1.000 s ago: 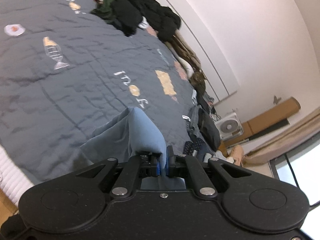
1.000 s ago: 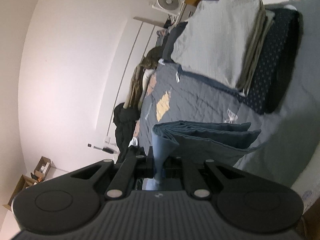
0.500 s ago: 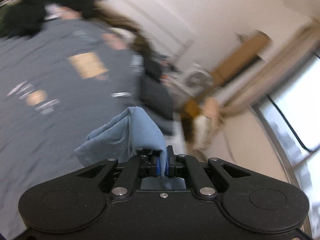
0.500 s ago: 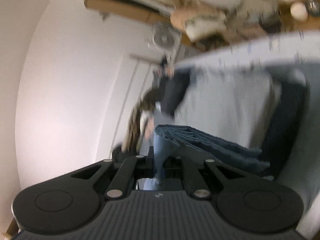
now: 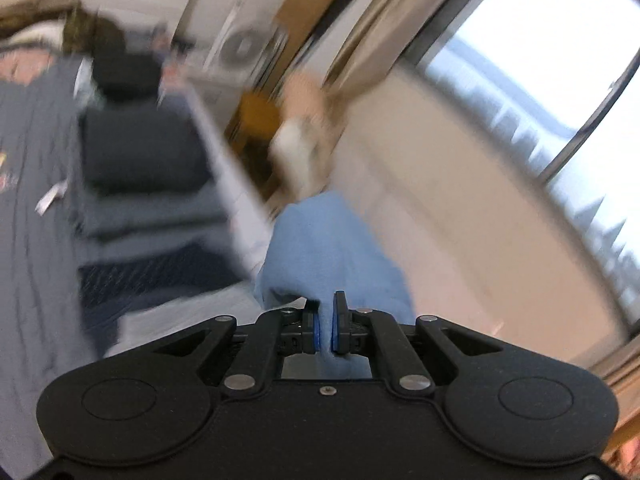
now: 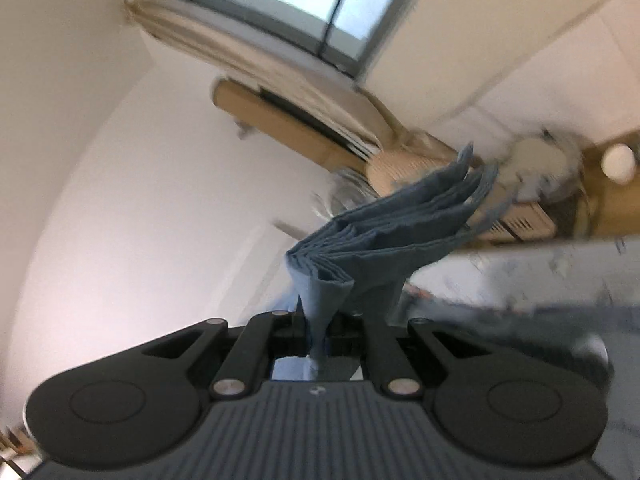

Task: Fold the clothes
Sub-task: 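Lift the folded shirt with both tools and carry it toward the clothes stack, then lower the folded shirt onto the stack of folded clothes with both tools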

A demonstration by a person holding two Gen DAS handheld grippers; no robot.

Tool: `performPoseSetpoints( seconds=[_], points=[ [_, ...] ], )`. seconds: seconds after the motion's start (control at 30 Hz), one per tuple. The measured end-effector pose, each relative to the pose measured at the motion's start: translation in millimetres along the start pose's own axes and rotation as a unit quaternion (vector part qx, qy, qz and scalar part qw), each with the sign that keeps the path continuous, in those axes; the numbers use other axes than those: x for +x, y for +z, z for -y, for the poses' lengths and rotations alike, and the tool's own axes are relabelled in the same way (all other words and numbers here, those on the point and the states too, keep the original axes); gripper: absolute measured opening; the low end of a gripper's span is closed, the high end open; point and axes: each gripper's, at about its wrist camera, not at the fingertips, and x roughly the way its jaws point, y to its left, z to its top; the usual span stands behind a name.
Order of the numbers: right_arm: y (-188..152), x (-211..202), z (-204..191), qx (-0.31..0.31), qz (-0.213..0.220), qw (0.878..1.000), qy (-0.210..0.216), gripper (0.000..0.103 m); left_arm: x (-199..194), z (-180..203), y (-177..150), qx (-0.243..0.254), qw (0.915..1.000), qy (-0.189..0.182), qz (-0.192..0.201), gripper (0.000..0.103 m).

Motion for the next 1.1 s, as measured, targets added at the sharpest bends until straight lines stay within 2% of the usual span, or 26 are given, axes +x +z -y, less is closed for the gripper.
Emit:
performPoseSetpoints(
  seconds=[0.07,0.13,0.2,0.27,0.3,0.33,0.37,0.47,0.57,0.67,0.73,0.9,1.03,1.1],
  points=[
    [-48.9,30.1,21.4,-0.003,-0.035,0.999,-0.02,0.005,35.3,-47.1,-13.3,-0.01,0.9983,0.036,-0.044,0.006],
    [-97.3,58.6,39.5,-0.007,-0.071,0.997,-0.04,0.006,59.1,-82.2,-24.1,-0.024,0.9963,0.053,-0.064,0.006],
    [-137.8,77.8,43.8,-0.028,-0.099,0.993,-0.053,0.007,52.5,-88.7,-25.1,-0.027,0.9966,0.058,-0.053,0.009],
    [-166.0,87.3,42.5,-0.063,-0.11,0.99,-0.059,0.009,41.4,-90.9,-24.7,-0.029,0.997,0.062,-0.038,0.018],
    [-174.7,89.1,41.6,-0.074,-0.111,0.989,-0.059,0.011,35.9,-92.0,-24.5,-0.029,0.9971,0.063,-0.03,0.02],
    [-178.7,88.5,40.9,-0.083,-0.112,0.988,-0.06,0.017,30.3,-93.1,-24.3,-0.03,0.9972,0.065,-0.023,0.027],
    [-179.3,87.1,41.2,-0.092,-0.115,0.987,-0.059,0.024,24.8,-94.2,-24.1,-0.03,0.9972,0.067,-0.015,0.032],
    [-172.0,77.9,42.9,-0.125,-0.134,0.982,-0.05,0.037,8.1,-97.5,-23.5,-0.032,0.9968,0.073,0.007,0.049],
    [-159.0,61.0,44.3,-0.148,-0.153,0.976,-0.047,0.037,-15.0,-97.7,-28.5,-0.033,0.996,0.077,0.033,0.05],
    [-145.8,43.2,41.4,-0.175,-0.172,0.969,-0.034,0.038,-54.1,-80.8,-61.2,-0.027,0.9959,0.055,0.066,0.05],
    [-138.3,32.3,41.9,-0.194,-0.178,0.964,-0.034,0.038,-73.8,-61.1,-93.9,-0.01,0.9946,0.059,0.085,0.051],
    [-118.7,8.8,41.8,-0.229,-0.205,0.951,-0.018,0.038,-96.2,-10.5,-178.8,0.003,0.9928,0.055,0.107,0.051],
    [-100.1,-14.7,43.8,-0.239,-0.195,0.951,0.002,0.038,-99.7,13.8,-236.1,-0.049,0.9915,0.016,0.119,0.052],
    [-87.3,-18.0,49.0,-0.231,-0.192,0.954,0.004,0.038,-95.7,14.7,-260.7,-0.09,0.9867,-0.003,0.136,0.058]
  ],
)
